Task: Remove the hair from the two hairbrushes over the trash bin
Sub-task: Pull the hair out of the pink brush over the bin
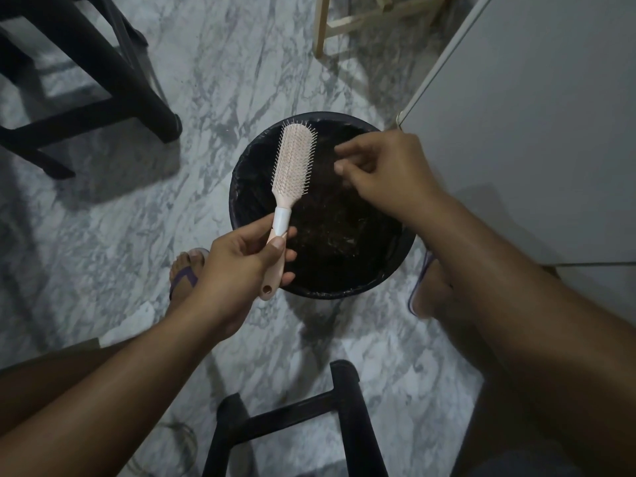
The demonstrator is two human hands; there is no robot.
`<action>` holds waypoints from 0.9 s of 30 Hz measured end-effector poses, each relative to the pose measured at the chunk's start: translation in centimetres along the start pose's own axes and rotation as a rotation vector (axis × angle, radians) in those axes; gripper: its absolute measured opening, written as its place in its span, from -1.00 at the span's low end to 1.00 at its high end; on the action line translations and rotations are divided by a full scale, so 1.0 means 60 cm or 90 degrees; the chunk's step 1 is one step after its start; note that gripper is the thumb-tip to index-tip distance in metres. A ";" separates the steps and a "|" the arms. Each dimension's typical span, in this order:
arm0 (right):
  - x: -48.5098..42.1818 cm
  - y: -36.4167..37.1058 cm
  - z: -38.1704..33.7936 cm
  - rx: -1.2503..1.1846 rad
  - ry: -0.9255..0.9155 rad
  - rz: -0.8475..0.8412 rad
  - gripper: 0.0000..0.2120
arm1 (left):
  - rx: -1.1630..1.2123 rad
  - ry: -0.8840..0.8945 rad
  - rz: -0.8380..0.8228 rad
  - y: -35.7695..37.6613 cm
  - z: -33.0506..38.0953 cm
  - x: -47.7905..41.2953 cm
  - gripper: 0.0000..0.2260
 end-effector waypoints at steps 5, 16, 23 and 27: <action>0.004 0.016 0.009 0.171 -0.041 -0.033 -0.65 | 0.003 0.003 -0.031 0.000 -0.002 -0.001 -0.66; 0.008 0.027 -0.032 0.161 -0.102 0.014 -0.69 | -0.030 0.014 -0.115 0.002 -0.006 0.002 -0.58; 0.007 0.030 -0.051 0.249 -0.038 -0.017 -0.67 | -0.058 0.019 -0.116 0.011 -0.024 0.010 -0.56; 0.009 0.032 -0.053 0.280 -0.038 -0.047 -0.81 | -0.112 0.028 -0.103 0.008 -0.032 0.013 -0.56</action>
Point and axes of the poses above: each hand's wrist, its own x-axis away from the middle knuckle, its own y-axis out of the palm, z = x × y, the point moved 1 cm from there along -x, towards the middle knuckle, and after that the axes turned 10 degrees about -x, right-handed, at the moved point
